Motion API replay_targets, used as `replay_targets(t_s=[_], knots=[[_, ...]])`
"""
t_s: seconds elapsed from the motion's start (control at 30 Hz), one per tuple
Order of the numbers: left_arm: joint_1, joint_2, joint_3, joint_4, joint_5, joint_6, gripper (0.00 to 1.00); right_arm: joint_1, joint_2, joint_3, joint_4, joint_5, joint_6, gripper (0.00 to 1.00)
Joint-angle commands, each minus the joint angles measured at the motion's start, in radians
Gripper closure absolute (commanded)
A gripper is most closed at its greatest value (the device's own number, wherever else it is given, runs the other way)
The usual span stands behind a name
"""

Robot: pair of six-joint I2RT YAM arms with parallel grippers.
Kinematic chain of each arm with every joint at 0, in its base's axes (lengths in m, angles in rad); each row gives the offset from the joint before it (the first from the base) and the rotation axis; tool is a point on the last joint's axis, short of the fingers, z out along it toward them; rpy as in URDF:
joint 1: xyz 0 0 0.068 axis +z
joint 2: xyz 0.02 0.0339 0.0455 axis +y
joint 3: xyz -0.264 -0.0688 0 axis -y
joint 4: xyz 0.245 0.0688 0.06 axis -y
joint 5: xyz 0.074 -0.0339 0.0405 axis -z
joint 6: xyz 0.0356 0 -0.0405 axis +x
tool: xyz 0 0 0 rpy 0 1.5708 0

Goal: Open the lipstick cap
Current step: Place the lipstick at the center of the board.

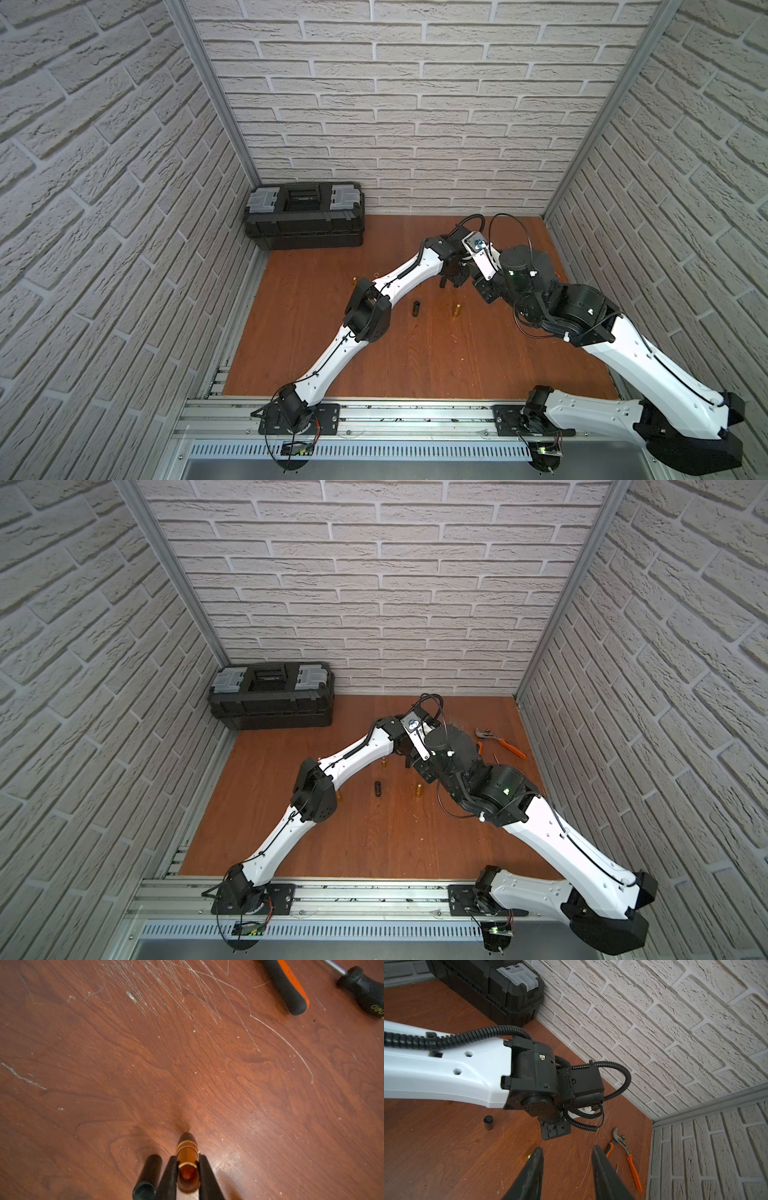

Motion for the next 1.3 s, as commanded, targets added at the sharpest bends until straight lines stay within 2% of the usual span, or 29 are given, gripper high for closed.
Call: replay_targets(t_s=[0.0, 0.47, 0.6, 1.0, 1.13, 1.27], knots=[[-0.01, 0.03, 0.007, 0.013, -0.016, 0.03, 0.84, 0.0, -0.021, -0.013, 0.026, 0.022, 0.016, 0.6], [-0.016, 0.051, -0.003, 0.035, -0.027, 0.043, 0.82, 0.0, -0.018, -0.016, 0.037, 0.009, 0.016, 0.6], [-0.018, 0.033, -0.004, 0.035, -0.031, 0.041, 0.79, 0.0, -0.014, -0.008, 0.038, 0.0, 0.015, 0.61], [-0.001, -0.134, -0.04, 0.052, -0.031, 0.018, 0.58, 0.0, 0.019, 0.02, 0.063, -0.046, 0.002, 0.61], [0.019, -0.181, -0.059, 0.038, -0.023, -0.007, 0.56, 0.002, 0.029, 0.031, 0.089, -0.096, -0.008, 0.61], [0.049, -0.265, -0.167, 0.084, -0.017, -0.044, 0.55, 0.002, 0.037, 0.043, 0.121, -0.117, -0.005, 0.61]])
